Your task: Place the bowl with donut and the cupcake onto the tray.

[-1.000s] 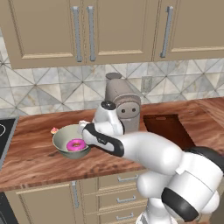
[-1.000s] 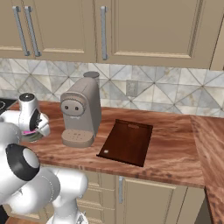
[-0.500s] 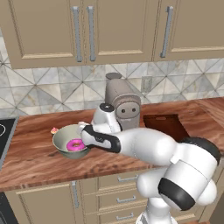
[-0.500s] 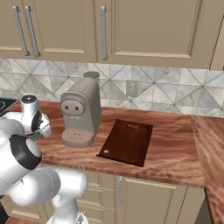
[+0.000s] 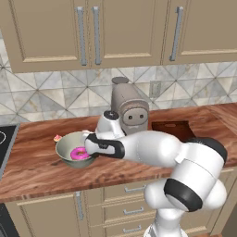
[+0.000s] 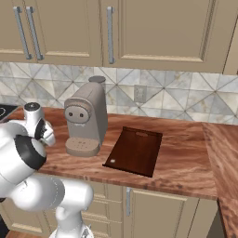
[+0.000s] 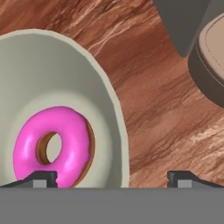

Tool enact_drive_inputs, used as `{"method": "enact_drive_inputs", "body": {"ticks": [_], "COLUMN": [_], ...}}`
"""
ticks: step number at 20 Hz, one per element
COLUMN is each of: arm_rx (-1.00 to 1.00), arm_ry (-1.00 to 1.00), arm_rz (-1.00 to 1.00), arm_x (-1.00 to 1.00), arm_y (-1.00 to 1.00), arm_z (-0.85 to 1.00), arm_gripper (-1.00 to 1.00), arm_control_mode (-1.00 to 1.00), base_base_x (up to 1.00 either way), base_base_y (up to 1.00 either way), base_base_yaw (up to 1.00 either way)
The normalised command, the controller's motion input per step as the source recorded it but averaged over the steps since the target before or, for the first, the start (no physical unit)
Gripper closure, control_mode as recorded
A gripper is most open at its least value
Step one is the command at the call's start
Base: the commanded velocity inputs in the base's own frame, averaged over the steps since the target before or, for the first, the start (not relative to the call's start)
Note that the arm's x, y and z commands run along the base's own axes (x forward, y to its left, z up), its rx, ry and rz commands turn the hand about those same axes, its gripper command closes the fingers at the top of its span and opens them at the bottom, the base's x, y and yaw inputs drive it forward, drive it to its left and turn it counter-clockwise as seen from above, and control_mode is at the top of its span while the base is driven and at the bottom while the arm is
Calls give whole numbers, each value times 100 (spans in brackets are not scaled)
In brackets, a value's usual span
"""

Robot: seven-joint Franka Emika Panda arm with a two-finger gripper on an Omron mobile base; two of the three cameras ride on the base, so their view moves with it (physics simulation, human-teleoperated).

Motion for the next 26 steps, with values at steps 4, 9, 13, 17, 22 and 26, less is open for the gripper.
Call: {"method": "enact_drive_inputs", "body": {"ticks": [4, 9, 13, 17, 22, 26], "arm_rx": [0, 0, 0, 0, 1, 3], "arm_ry": [0, 0, 0, 0, -3, -7], "arm_rz": [0, 0, 0, 0, -3, -7], "arm_x": [0, 0, 0, 0, -2, -9], "arm_y": [1, 0, 0, 0, 0, 0], "arm_z": [-17, -1, 0, 1, 30, 32], "arm_gripper": [-100, 100, 100, 100, 100, 100], "arm_control_mode": [-100, -100, -100, -100, -100, -100], "base_base_x": [0, 0, 0, 0, 0, 0], "base_base_y": [0, 0, 0, 0, 0, 0], "base_base_yaw": [0, 0, 0, 0, 0, 0]}}
